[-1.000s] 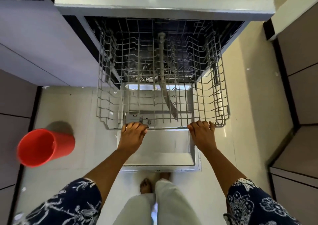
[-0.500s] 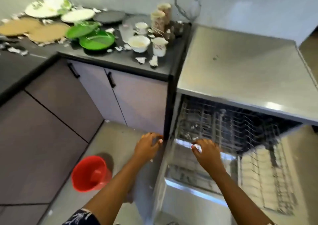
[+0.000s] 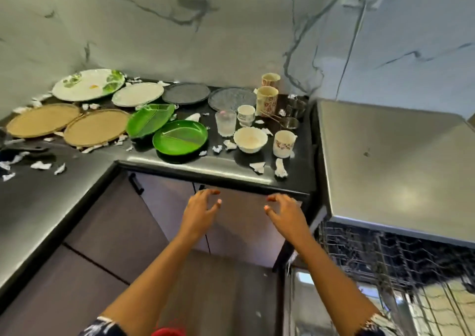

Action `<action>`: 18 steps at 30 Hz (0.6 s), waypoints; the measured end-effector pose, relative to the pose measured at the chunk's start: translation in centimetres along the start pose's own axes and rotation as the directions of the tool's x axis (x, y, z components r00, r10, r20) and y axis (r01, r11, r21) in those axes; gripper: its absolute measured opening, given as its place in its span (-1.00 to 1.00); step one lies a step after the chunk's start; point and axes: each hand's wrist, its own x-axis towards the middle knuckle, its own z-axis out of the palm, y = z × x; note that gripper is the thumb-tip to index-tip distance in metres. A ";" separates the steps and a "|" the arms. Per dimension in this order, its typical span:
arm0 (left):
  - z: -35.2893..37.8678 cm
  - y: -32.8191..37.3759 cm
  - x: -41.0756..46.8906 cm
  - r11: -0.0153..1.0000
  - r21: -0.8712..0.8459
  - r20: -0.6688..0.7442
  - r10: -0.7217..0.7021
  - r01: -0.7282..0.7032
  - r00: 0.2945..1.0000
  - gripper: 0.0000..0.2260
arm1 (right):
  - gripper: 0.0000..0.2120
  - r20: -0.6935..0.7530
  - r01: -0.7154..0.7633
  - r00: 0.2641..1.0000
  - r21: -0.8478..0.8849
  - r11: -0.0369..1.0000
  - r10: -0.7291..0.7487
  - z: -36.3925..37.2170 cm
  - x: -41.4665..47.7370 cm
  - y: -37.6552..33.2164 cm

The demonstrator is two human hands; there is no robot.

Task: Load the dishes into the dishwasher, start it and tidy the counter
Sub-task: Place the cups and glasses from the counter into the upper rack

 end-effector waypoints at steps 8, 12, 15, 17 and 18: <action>1.9 5.2 13.1 0.996 -0.005 -0.011 0.087 -0.087 0.996 -0.39 | -0.42 -0.266 -0.120 0.953 0.100 0.988 0.143 -2.8 11.8 1.5; 4.2 6.8 17.6 0.994 0.086 -0.020 0.064 -0.062 0.998 -0.18 | -0.15 -0.232 -0.163 0.954 0.135 0.977 0.192 -3.2 16.2 3.1; 5.8 7.5 19.2 0.984 0.169 -0.029 0.059 -0.053 0.998 -0.05 | -0.08 -0.168 -0.167 0.965 0.187 0.968 0.199 -2.9 18.0 4.1; 6.5 7.7 19.8 0.977 0.208 -0.035 0.063 -0.054 0.997 0.01 | -0.08 -0.172 -0.162 0.962 0.260 0.952 0.211 -2.7 18.8 4.6; 6.8 7.6 20.1 0.975 0.214 -0.041 0.070 -0.059 0.997 0.02 | -0.09 -0.176 -0.154 0.961 0.295 0.943 0.212 -2.7 19.3 5.0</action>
